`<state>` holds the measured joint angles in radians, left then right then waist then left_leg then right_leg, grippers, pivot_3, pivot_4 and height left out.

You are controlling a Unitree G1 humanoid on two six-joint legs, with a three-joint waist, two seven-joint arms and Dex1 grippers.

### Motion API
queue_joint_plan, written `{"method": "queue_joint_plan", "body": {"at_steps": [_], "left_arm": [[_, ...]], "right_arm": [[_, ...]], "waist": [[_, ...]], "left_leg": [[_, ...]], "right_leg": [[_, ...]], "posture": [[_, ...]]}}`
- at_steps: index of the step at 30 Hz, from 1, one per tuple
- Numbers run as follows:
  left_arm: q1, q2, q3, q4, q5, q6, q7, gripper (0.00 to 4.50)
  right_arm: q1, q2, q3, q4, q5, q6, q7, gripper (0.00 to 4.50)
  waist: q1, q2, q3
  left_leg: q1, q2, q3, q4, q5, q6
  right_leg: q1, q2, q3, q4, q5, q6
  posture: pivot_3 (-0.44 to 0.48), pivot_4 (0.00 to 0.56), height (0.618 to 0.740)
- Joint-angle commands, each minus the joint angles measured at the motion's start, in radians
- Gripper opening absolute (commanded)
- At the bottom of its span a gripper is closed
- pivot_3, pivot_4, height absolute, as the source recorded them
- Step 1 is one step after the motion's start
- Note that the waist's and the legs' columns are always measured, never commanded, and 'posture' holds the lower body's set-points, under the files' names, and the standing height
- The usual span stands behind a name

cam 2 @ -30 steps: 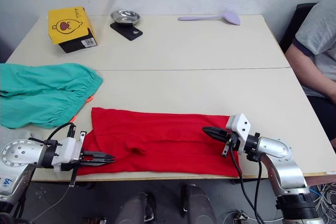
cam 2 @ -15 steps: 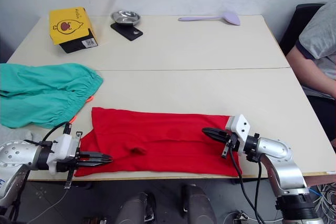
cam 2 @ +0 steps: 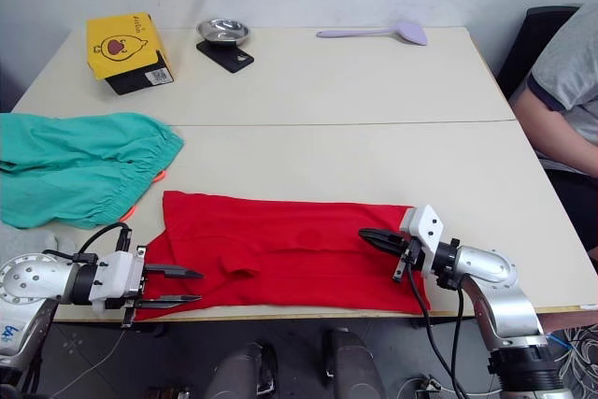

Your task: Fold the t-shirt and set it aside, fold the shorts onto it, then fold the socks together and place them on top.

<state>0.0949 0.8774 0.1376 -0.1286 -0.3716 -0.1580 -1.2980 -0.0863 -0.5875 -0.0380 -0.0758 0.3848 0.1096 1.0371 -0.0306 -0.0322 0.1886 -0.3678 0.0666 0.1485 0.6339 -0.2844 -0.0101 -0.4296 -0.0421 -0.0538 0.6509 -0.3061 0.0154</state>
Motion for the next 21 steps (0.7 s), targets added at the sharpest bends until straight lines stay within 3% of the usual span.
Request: {"method": "queue_joint_plan", "body": {"at_steps": [1, 5, 21], "left_arm": [[-0.002, -0.009, 0.003, 0.007, -0.011, -0.014, -0.003, 1.18], [0.005, -0.003, 0.011, 0.012, -0.025, -0.009, -0.018, 0.04], [0.085, 0.072, 0.131, 0.024, -0.078, 0.024, -0.098, 0.04]], "right_arm": [[0.0, 0.004, -0.004, -0.013, 0.008, -0.011, -0.001, 0.0], [0.0, 0.004, -0.003, -0.012, 0.008, -0.011, -0.001, 0.0], [0.001, 0.009, 0.0, -0.005, 0.004, -0.017, 0.002, 0.0]], "waist": [[0.0, 0.0, 0.0], [0.0, 0.0, 0.0], [-0.002, 0.0, 0.0]], "left_leg": [[0.0, 0.0, 0.0, 0.0, 0.0, 0.0], [0.0, 0.0, 0.0, 0.0, 0.0, 0.0], [0.0, 0.0, 0.0, 0.0, 0.0, 0.0]], "right_leg": [[0.0, 0.0, 0.0, 0.0, 0.0, 0.0], [0.0, 0.0, 0.0, 0.0, 0.0, 0.0], [0.0, 0.0, 0.0, 0.0, 0.0, 0.0]], "posture": [[0.0, 0.15, 0.74], [0.0, 0.15, 0.74], [0.0, 0.15, 0.74]]}}
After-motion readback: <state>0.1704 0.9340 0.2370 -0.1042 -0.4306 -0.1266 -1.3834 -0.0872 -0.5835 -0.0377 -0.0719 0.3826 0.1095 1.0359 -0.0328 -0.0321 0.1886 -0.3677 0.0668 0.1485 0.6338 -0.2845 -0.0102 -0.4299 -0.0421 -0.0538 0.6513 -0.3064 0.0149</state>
